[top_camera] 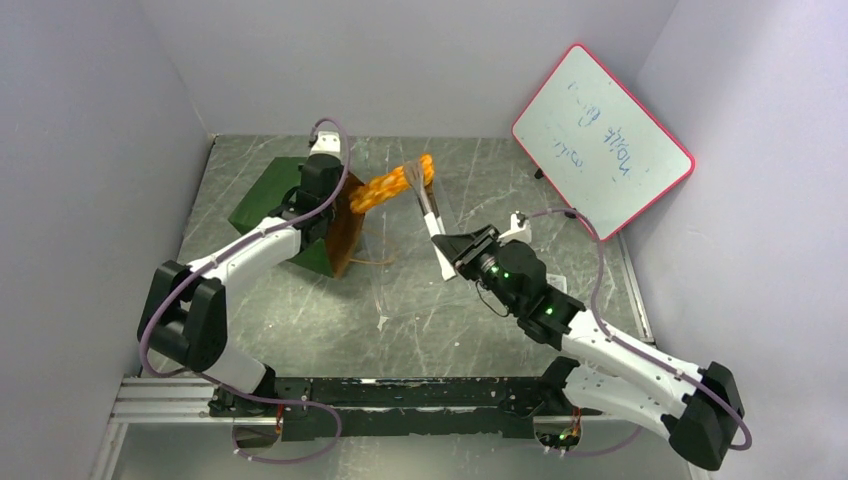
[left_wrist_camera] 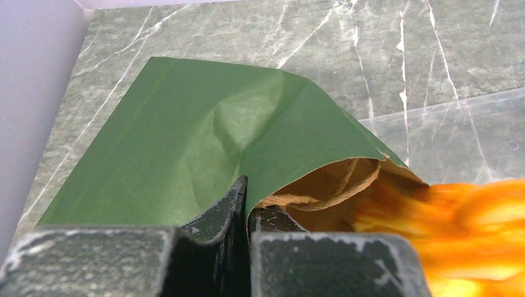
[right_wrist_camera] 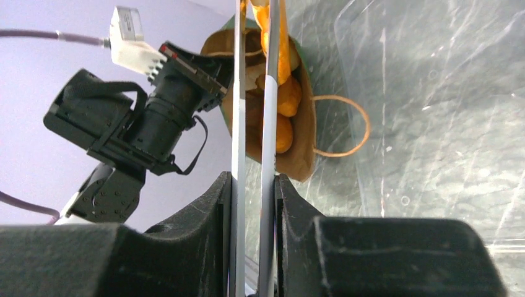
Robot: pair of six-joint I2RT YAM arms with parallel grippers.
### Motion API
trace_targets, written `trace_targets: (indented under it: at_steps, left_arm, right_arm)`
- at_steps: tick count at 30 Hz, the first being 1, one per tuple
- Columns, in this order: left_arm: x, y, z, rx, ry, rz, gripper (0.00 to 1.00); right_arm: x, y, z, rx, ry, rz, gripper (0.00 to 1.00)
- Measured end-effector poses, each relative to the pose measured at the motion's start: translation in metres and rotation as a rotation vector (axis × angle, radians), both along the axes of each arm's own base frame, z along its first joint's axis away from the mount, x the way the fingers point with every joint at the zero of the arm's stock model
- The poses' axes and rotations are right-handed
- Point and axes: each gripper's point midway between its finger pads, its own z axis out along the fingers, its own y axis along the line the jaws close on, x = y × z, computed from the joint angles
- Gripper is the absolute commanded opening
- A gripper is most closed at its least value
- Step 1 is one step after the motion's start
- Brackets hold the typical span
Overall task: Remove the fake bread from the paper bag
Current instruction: Take out the fake bread from the paper bag, then place the fake bread in the container.
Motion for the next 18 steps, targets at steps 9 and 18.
trace_targets:
  at_steps: [9, 18]
  left_arm:
    - [-0.008, 0.024, 0.004, -0.004, -0.008, 0.041, 0.07]
    - [-0.016, 0.034, 0.005, -0.003, -0.005, 0.056, 0.07]
  right_arm:
    - [0.009, -0.027, 0.018, -0.005, -0.037, -0.080, 0.00]
    - [0.027, -0.038, 0.005, -0.029, -0.004, -0.124, 0.00]
